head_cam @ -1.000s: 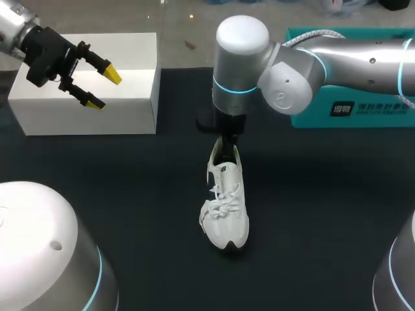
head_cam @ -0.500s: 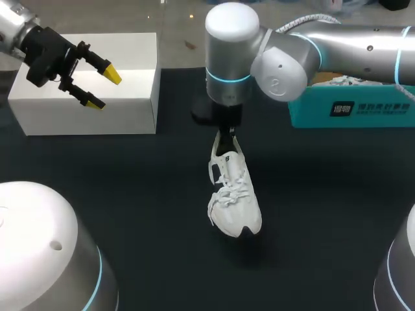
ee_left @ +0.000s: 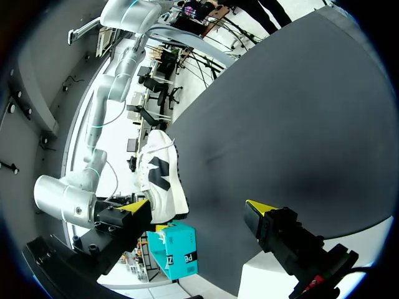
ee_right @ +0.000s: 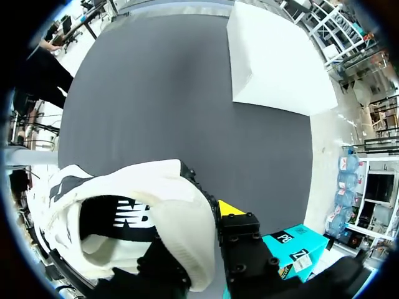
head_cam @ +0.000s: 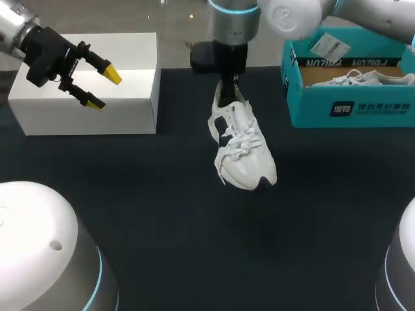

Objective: Take the shoe out of the shoebox, open the shoe tongue, remove and reinsert the insole, then place the shoe into the shoebox

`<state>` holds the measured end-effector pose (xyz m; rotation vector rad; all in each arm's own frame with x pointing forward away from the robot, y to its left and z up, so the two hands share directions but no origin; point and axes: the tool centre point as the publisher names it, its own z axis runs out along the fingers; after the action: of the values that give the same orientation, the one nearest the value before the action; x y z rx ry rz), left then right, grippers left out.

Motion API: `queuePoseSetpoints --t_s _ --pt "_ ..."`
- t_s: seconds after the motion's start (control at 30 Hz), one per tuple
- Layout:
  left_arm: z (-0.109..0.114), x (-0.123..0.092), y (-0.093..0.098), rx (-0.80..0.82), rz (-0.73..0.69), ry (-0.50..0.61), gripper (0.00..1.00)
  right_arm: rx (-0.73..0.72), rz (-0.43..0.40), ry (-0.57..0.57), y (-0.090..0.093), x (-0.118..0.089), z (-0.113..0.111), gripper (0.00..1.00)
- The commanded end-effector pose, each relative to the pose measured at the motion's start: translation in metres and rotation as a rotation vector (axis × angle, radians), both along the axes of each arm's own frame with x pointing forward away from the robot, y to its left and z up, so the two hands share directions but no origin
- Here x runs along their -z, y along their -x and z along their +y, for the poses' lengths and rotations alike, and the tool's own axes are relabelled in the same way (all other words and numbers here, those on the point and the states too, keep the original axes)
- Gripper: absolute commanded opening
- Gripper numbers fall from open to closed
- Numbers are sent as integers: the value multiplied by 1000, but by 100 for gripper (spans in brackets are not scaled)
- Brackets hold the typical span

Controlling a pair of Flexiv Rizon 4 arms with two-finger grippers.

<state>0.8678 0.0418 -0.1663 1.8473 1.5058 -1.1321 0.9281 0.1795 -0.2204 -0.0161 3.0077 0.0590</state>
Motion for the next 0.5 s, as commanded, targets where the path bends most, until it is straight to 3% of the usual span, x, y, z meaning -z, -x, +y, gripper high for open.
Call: queuePoseSetpoints --t_s 0.03,0.23,0.5 --pt "0 -1 -1 2 1 -4 100 4 -42 4 -6 -82 -10 0" --pt "0 -1 -1 2 1 -4 100 -6 -92 10 -19 -109 -12 0" --pt "0 -1 -1 2 1 -4 100 12 -114 -5 -23 -113 -11 0"
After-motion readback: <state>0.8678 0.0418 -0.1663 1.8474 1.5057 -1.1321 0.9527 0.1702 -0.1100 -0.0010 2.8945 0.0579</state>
